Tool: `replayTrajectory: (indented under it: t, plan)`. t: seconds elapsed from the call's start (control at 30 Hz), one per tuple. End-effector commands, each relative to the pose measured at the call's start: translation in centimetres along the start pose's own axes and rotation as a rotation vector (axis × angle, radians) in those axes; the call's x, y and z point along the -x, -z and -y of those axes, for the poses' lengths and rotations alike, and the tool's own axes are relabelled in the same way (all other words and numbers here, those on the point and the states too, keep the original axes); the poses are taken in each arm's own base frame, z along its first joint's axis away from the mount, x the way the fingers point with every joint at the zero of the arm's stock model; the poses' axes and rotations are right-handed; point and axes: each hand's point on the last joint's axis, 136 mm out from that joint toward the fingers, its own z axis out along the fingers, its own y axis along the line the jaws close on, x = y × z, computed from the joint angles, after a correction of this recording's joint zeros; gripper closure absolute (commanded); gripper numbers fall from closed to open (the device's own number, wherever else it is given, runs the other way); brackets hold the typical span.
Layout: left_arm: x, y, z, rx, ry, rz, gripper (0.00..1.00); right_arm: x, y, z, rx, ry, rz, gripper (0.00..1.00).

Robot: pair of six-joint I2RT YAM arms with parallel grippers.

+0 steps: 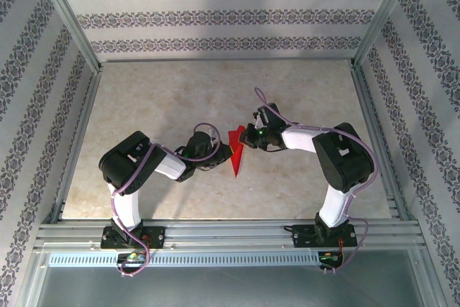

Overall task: Fold a paper plane with a square sheet of paper (fold left side to right side)
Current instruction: Fold the wing for the fifth time at the center of the table.

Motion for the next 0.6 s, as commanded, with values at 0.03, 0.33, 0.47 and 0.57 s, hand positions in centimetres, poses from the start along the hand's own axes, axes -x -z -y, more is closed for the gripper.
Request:
replayTrajectory:
  t: [0.03,0.33,0.47,0.57]
  plan:
    - [-1.0,0.5,-5.1,0.196,0.038,-0.012,1.0,0.4,-0.3,-0.9,0.017,0.036,0.005,1.0]
    - [-1.0,0.4,-4.8,0.196,0.029,-0.019,1.0,0.2,-0.8,0.6,-0.039,0.021,-0.002,1.0]
    - [-1.1,0.3,-4.8,0.2,0.024,-0.025,1.0,0.1,-0.9,1.0,-0.055,0.018,-0.004,1.0]
    - [-1.1,0.3,-4.7,0.2,0.022,-0.027,1.0,0.1,-1.0,1.4,-0.068,0.015,-0.005,1.0]
